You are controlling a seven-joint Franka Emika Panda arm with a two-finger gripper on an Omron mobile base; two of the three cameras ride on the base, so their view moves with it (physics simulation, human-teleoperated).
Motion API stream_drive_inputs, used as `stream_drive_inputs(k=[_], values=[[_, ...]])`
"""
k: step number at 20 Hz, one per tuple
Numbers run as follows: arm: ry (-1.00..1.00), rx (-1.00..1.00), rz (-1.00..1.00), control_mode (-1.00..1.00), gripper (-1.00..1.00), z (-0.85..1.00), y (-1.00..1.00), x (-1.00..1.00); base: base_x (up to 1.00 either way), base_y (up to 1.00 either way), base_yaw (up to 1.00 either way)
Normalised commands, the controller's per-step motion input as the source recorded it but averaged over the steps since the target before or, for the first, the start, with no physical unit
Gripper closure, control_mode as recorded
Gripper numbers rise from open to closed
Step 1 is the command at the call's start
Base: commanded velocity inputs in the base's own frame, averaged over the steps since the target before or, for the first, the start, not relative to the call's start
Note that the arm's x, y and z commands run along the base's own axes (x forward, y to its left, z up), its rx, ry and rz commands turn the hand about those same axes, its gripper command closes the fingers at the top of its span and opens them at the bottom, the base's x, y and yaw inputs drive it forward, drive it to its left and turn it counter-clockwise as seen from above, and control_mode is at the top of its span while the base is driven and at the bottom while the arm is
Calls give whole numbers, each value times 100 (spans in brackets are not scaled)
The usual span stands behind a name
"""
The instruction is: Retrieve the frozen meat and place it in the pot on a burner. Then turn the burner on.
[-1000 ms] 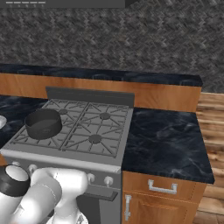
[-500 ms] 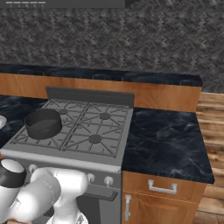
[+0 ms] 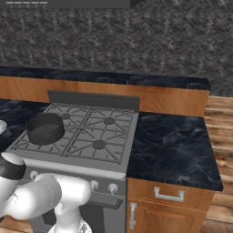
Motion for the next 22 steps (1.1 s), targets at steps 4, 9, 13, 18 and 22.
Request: stream_drive_inputs(k=[4, 9, 13, 18, 22], values=[[-1, 0, 0, -100, -100, -17, 1, 17, 0, 0, 0], [-1, 0, 0, -100, -100, -15, 0, 23, 0, 0, 0], [0, 0, 0, -100, -100, -3, 0, 27, 0, 0, 0], [0, 0, 0, -100, -100, 0, 2, 26, 0, 0, 0], [0, 0, 0, -100, -100, 0, 12, 29, 0, 0, 0]])
